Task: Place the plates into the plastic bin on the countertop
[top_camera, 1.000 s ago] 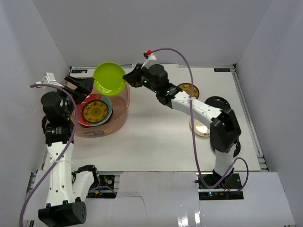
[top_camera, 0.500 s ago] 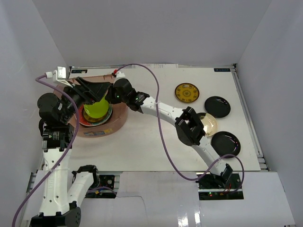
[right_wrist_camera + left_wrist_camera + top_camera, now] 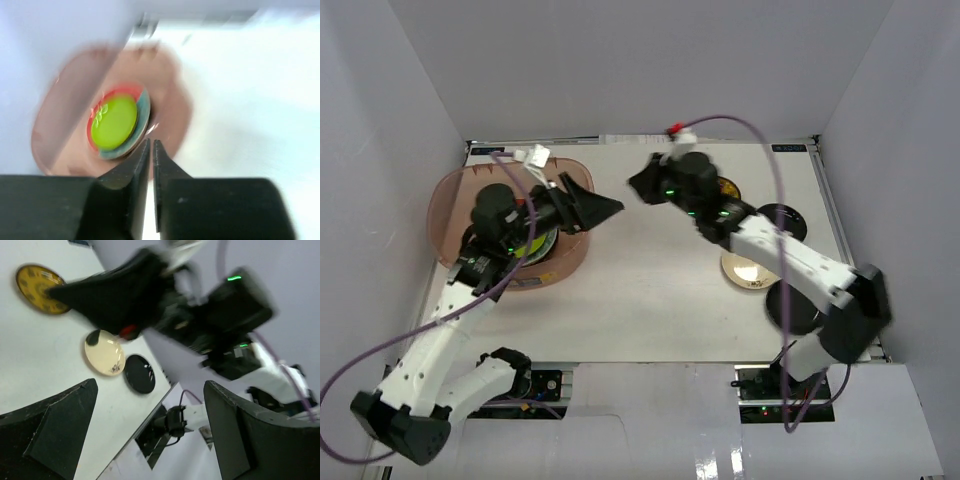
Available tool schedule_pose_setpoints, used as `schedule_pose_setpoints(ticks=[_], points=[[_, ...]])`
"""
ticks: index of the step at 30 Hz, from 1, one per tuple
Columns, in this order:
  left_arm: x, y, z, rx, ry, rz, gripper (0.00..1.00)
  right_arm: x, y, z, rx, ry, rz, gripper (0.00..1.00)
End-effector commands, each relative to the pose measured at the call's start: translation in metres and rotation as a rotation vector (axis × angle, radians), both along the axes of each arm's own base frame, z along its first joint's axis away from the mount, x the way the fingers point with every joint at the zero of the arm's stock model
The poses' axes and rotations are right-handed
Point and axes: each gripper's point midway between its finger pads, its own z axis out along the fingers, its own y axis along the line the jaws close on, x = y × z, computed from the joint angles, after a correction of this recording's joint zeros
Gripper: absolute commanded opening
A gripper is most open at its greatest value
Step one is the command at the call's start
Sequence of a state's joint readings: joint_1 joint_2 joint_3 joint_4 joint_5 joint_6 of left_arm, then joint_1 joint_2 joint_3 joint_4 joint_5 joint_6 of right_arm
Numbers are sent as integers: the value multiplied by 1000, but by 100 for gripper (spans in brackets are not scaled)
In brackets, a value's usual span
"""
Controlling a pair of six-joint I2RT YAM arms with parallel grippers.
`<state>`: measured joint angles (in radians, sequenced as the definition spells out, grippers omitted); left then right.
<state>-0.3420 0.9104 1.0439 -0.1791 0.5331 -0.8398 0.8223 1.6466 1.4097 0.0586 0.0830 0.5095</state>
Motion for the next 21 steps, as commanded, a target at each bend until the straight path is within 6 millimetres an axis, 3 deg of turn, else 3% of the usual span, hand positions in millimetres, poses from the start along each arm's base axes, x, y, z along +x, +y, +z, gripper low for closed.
schedule_pose_setpoints(ticks=[1,2,3,4,5,6,8,9,12,14,19,21], points=[[-5,-66,-30,92,32,-45,98,12,-126,40,88,-120,-251,8],[1,-92,-58,167,66,-67,98,-8,-168,16,81,-94,-306,8],[-16,-122,-73,211,75,-137,98,0,-218,4,80,-81,-422,8],[-15,-137,-90,250,95,-143,96,-6,-245,-9,75,-69,-481,8],[-11,-150,-100,279,108,-133,93,-21,-275,0,103,-109,-545,8],[-4,-169,-140,345,174,-143,91,-25,-314,-39,55,-45,-646,8],[-3,-193,-165,373,197,-156,84,-38,-343,-47,42,-53,-705,8],[2,-210,-192,400,233,-166,83,-43,-360,-66,26,-3,-732,9],[14,-241,-239,460,285,-186,82,-52,-379,-78,30,45,-739,14],[22,-253,-256,482,297,-185,82,-55,-384,-85,43,63,-734,17],[40,-288,-300,491,321,-218,82,-57,-375,-88,94,97,-667,24],[47,-294,-312,509,344,-208,81,-57,-375,-87,101,89,-668,25]])
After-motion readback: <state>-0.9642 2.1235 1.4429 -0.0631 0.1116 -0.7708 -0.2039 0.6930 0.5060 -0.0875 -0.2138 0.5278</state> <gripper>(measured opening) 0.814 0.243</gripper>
